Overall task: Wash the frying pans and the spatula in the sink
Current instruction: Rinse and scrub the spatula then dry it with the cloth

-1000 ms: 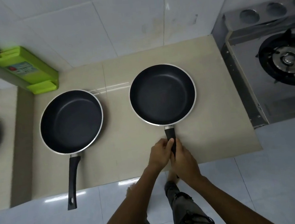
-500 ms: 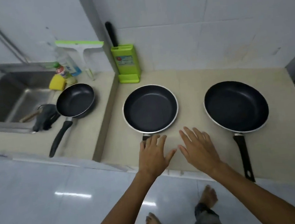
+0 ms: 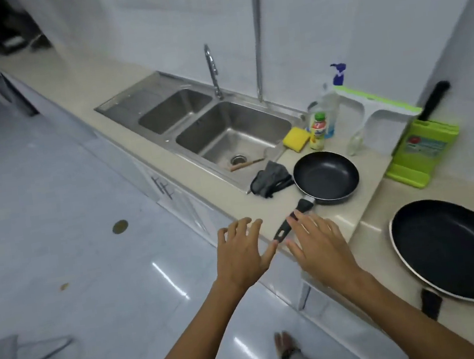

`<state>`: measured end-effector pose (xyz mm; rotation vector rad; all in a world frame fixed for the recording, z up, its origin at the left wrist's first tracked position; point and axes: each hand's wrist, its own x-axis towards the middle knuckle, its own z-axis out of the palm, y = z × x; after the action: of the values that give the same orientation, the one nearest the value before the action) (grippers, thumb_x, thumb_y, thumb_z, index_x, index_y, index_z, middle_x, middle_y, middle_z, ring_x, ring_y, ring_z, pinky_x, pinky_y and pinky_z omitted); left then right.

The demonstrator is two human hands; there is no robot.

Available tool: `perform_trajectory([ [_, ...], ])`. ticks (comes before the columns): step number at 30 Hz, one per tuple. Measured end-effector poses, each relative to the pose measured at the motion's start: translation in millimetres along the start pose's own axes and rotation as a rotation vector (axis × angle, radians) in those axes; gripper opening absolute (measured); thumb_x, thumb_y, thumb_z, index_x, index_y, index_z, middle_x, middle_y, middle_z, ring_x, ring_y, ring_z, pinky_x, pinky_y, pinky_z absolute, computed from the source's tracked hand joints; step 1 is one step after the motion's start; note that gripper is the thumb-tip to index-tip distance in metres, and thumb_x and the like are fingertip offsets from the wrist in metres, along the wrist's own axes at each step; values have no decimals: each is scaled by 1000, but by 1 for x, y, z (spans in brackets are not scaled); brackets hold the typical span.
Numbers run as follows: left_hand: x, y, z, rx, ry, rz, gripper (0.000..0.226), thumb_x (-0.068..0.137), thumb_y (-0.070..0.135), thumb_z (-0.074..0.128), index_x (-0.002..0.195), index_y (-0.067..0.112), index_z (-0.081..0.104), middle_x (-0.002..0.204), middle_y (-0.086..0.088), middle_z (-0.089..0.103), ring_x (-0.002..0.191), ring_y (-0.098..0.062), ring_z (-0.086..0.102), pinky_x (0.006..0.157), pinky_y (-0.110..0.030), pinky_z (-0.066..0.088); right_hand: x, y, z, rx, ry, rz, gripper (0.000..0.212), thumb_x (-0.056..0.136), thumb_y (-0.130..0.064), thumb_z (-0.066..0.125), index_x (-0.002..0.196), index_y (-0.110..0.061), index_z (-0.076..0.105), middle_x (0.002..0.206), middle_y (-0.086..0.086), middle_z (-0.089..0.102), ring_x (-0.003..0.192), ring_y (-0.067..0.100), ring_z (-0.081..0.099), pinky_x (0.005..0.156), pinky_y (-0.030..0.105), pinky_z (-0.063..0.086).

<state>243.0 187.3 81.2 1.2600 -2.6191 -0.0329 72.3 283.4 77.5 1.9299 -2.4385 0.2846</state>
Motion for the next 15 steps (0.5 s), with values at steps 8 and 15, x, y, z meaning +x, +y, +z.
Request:
perform_trajectory([
  [8,127,-156,24,8,-41,-67,65,91,72,37,132,26,59,133,0,62,121,-23,57,101,-45,41,192,-80,63,9,-27,-50,51,100,-49,44,137,-17,59,140,10,60,125,35,59,96,51,52],
  [15,249,-261,50,17,-156,-22,66,89,72,39,127,23,63,122,-1,67,110,-26,63,94,-47,44,335,-110,101,185,-163,120,52,100,-48,52,141,-17,54,141,9,59,124,35,57,101,51,49],
])
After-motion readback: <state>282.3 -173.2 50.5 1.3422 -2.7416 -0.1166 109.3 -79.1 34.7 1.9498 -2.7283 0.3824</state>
